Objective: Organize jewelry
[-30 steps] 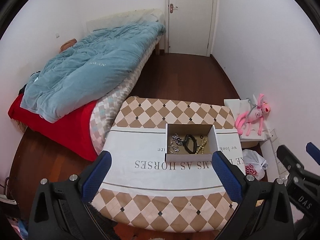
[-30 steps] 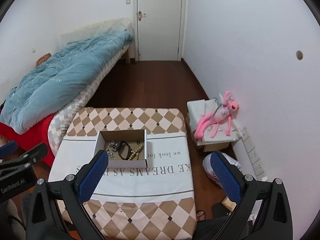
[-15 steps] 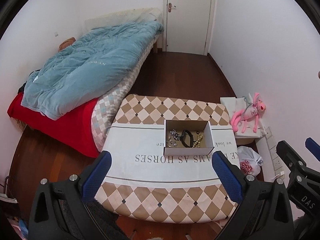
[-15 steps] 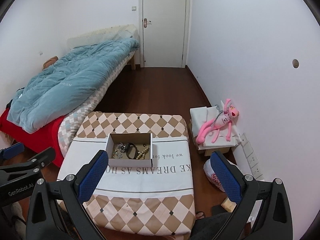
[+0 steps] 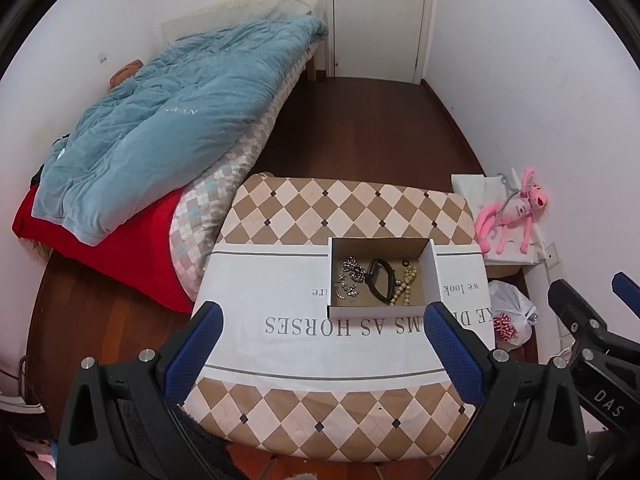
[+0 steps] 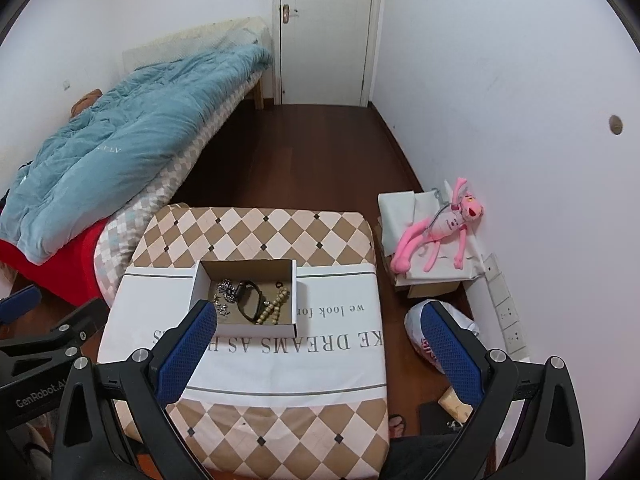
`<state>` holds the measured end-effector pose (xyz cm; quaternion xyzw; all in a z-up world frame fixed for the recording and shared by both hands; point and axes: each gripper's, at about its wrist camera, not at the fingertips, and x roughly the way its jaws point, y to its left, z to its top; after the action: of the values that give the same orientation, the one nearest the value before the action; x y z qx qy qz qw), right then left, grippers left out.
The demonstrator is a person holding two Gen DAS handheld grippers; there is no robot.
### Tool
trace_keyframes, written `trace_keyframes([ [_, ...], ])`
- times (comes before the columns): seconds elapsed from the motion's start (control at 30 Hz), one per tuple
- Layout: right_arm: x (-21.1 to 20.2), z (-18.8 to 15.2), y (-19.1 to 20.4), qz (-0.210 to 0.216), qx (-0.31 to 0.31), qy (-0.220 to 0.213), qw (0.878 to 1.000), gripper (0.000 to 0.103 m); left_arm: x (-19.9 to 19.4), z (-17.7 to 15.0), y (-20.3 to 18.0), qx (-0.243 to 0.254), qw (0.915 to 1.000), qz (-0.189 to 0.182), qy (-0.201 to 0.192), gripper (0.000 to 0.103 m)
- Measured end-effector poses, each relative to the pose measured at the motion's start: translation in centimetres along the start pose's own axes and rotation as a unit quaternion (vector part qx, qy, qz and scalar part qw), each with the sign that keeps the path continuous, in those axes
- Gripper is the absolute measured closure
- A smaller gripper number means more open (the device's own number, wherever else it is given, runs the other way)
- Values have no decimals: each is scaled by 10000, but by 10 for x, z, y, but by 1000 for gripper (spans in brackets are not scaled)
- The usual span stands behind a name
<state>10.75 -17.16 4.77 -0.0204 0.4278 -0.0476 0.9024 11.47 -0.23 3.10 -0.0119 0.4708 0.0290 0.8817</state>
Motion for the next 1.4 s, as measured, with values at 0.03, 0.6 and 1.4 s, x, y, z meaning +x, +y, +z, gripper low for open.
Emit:
trace_keyframes([
  [0.03, 5, 1, 0, 7, -15, 55, 10000, 0, 3, 1, 0, 8, 10000, 14, 28, 0],
  [0.6, 56, 0, 1, -78, -91, 595, 9982, 0, 48, 6, -2, 49, 9986, 21, 519, 0],
  [1.4, 57, -6, 6, -15, -132, 698, 9975, 0, 51, 2, 5, -9, 9985, -42, 551, 0],
])
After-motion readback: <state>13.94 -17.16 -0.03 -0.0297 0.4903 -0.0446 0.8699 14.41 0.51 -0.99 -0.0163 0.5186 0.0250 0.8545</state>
